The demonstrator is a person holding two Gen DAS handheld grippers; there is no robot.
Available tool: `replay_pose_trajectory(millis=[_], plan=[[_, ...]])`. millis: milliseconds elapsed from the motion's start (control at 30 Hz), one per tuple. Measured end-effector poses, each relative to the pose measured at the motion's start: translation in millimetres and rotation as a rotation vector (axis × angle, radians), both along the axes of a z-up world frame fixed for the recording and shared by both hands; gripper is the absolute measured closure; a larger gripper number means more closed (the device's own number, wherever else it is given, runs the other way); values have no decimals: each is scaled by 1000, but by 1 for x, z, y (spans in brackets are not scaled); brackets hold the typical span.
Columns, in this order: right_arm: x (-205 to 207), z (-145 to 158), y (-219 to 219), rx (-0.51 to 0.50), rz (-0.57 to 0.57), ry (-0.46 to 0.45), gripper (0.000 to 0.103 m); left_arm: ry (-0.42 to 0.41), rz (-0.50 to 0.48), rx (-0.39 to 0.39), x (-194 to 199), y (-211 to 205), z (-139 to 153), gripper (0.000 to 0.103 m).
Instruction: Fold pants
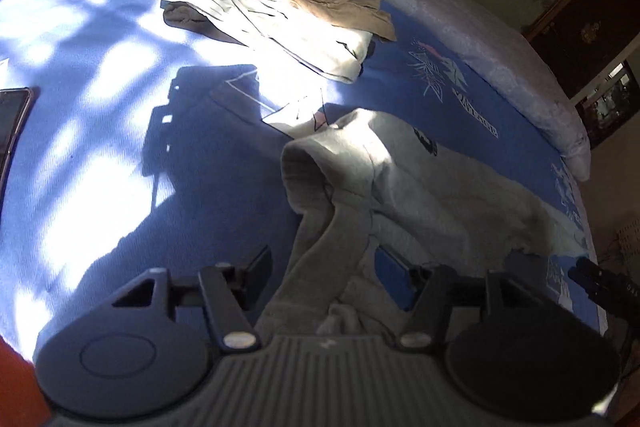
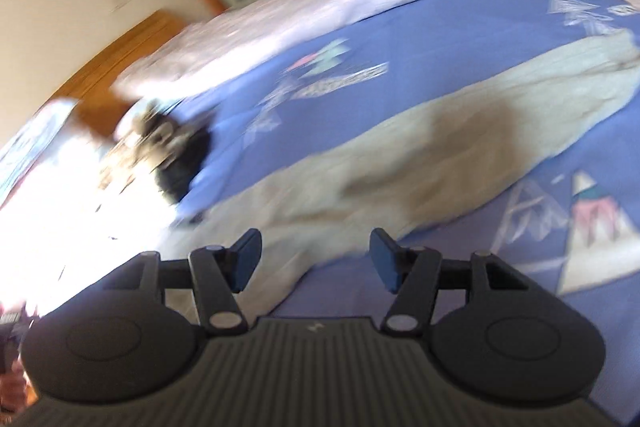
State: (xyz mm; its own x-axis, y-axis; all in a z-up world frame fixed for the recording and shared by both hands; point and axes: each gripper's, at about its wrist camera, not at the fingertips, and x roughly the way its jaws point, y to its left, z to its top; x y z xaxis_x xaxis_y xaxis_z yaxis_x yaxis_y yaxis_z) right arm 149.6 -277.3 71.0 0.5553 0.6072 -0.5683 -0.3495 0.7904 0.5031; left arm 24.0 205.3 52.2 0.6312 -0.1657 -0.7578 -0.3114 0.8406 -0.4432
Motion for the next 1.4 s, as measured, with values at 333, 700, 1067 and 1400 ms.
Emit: replay_pose_trajectory(millis=[333, 700, 1067, 1400], plan=[[-95, -3, 75, 39, 259, 30, 40, 97, -2, -119, -15, 2, -45, 73], [-147, 10, 153, 34, 496, -38, 40, -267, -138, 29, -91, -18, 51, 90], [-159, -45, 208, -20, 822, 242, 52, -30, -270, 245, -150, -37, 24, 66], [-127, 7, 71, 103, 327, 78, 50, 112, -78, -31, -108, -2, 5, 32]])
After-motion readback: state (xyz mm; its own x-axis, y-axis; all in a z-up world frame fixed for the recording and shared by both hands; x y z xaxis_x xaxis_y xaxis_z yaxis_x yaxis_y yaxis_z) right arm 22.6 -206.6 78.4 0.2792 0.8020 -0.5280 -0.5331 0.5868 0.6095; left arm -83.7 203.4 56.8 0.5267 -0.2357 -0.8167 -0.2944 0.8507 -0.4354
